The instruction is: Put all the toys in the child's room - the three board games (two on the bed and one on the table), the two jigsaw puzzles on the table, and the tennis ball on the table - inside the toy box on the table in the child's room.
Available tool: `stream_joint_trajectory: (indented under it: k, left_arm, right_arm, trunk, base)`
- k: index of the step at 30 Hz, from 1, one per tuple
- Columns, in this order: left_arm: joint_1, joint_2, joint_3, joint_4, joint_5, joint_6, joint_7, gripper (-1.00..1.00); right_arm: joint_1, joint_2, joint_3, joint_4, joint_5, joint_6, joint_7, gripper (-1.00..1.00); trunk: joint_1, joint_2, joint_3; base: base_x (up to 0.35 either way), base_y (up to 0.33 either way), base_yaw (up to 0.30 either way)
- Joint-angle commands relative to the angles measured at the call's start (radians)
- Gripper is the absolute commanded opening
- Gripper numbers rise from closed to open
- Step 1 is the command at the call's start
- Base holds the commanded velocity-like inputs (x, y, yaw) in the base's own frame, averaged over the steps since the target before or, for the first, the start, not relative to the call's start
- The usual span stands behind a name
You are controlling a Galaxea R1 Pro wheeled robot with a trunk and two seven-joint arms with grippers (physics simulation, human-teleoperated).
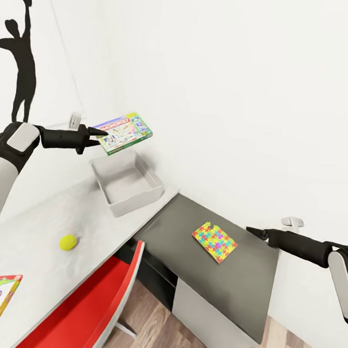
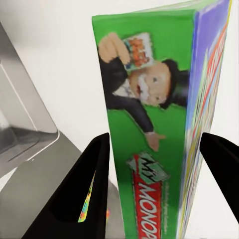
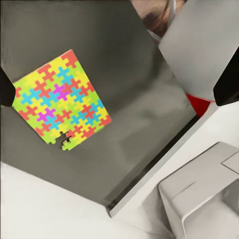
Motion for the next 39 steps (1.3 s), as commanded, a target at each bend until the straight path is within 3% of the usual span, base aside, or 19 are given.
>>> stream_joint_trajectory:
  k: [1, 5, 9, 17, 26, 39]
  left_arm:
    - [-0.008, 0.003, -0.006, 0.005, 0.006, 0.001, 0.014, -1.0]
    - [-0.009, 0.007, -0.014, 0.007, 0.006, 0.001, 0.037, -1.0]
    - [0.006, 0.046, -0.055, -0.002, 0.008, 0.001, 0.047, -1.0]
    - [0.038, 0.087, -0.107, -0.005, 0.009, 0.001, 0.051, -1.0]
    - [0.06, 0.114, -0.121, -0.007, 0.008, 0.001, 0.049, -1.0]
    - [0.089, 0.121, -0.123, -0.009, 0.007, -0.001, 0.049, -1.0]
  right_arm:
    - [-0.001, 0.001, 0.001, 0.0, 0.005, 0.005, 0.007, 1.0]
    - [0.0, 0.002, 0.008, 0.0, 0.004, 0.005, 0.009, 1.0]
    - [-0.001, 0.001, 0.023, 0.0, 0.004, 0.005, 0.009, 1.0]
    - [-0.001, -0.001, 0.029, 0.0, 0.003, 0.005, 0.009, 1.0]
    - [-0.001, -0.002, 0.03, 0.0, -0.001, 0.005, 0.01, 1.0]
    - [0.0, 0.0, 0.024, 0.0, -0.003, 0.005, 0.01, 1.0]
  trunk:
    - [0.001, -0.002, -0.002]
    - [0.001, -0.002, -0.002]
    - [0.001, -0.002, -0.002]
    - [0.001, -0.002, -0.002]
    - [0.001, -0.002, -0.002]
    - [0.001, -0.002, 0.001]
  base:
    - [0.0, 0.0, -0.228]
    - [0.0, 0.0, -0.129]
    - [0.0, 0.0, -0.044]
    - [0.018, 0.0, -0.016]
    - [0.106, 0.0, -0.003]
    - [0.013, 0.0, -0.013]
